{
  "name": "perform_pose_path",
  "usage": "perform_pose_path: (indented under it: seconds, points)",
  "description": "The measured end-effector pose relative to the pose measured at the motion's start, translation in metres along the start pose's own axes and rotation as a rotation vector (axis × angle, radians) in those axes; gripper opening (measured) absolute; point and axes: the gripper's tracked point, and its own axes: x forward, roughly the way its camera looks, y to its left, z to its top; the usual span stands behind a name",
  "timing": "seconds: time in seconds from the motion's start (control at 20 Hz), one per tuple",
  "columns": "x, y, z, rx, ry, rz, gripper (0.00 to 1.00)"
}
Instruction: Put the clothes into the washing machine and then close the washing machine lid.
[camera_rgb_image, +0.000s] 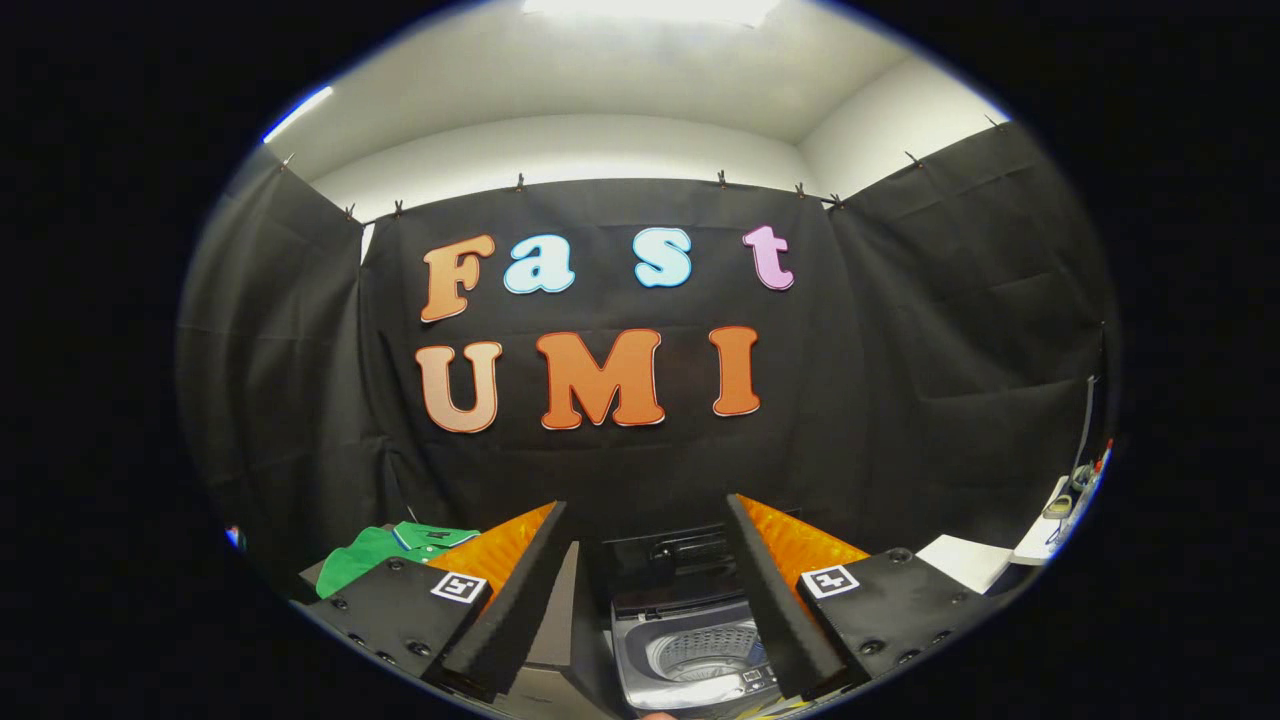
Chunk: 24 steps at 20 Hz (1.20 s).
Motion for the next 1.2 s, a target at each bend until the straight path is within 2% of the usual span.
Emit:
perform_pose_path:
  seconds: [0.45, 0.7, 0.95, 1.2]
  points:
    - [0.017, 0.034, 0.004, 0.032, 0.0, 0.062, 0.98]
    - [0.03, 0.099, 0.012, 0.087, 0.007, 0.207, 0.98]
    - [0.045, 0.166, 0.011, 0.059, 0.02, 0.324, 0.98]
    - [0.064, 0.232, -0.029, 0.055, 0.155, 0.404, 0.98]
